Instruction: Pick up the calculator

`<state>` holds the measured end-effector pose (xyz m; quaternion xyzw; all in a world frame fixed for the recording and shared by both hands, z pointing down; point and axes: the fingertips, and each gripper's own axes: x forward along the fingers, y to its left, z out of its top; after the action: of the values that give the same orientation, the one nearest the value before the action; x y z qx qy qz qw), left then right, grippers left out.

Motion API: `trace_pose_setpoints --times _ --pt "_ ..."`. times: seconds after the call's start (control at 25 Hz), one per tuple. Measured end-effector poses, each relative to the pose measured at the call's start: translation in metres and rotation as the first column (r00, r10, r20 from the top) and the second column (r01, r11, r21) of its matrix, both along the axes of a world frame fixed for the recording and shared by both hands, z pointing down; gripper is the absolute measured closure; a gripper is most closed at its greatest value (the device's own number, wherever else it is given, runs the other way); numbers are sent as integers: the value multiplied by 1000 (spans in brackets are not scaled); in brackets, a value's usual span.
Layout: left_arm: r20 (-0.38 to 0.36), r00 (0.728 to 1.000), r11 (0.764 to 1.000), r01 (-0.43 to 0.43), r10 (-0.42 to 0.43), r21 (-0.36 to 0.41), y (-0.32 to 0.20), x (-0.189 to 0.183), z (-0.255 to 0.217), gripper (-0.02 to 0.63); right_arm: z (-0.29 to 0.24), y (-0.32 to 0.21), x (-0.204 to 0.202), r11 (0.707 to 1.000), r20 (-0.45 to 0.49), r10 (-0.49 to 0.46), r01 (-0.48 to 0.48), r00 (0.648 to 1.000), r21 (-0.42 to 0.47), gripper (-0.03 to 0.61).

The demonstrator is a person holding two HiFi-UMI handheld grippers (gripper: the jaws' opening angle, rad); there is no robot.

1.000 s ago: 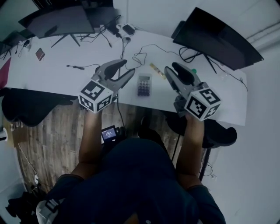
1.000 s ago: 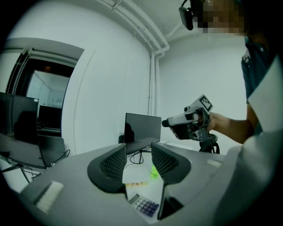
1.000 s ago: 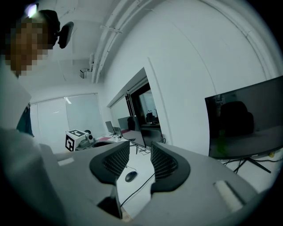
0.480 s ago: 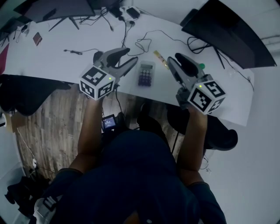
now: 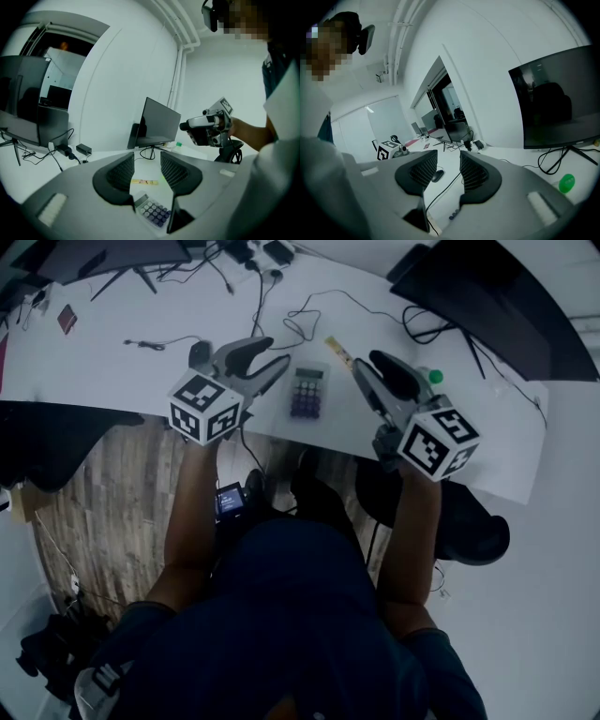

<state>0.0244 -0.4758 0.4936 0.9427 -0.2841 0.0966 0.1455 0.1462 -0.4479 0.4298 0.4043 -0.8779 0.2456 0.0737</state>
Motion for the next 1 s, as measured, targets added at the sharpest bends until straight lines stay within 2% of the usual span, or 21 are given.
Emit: trace_pose_setpoints --times 0.6,1.0 --pt "40 999 986 1 6 -170 -30 17 91 436 50 -17 13 994 19 24 -22 1000 -106 420" --pt "80 997 948 9 17 -319 -38 29 168 433 79 -21 19 987 30 32 -27 999 -156 420"
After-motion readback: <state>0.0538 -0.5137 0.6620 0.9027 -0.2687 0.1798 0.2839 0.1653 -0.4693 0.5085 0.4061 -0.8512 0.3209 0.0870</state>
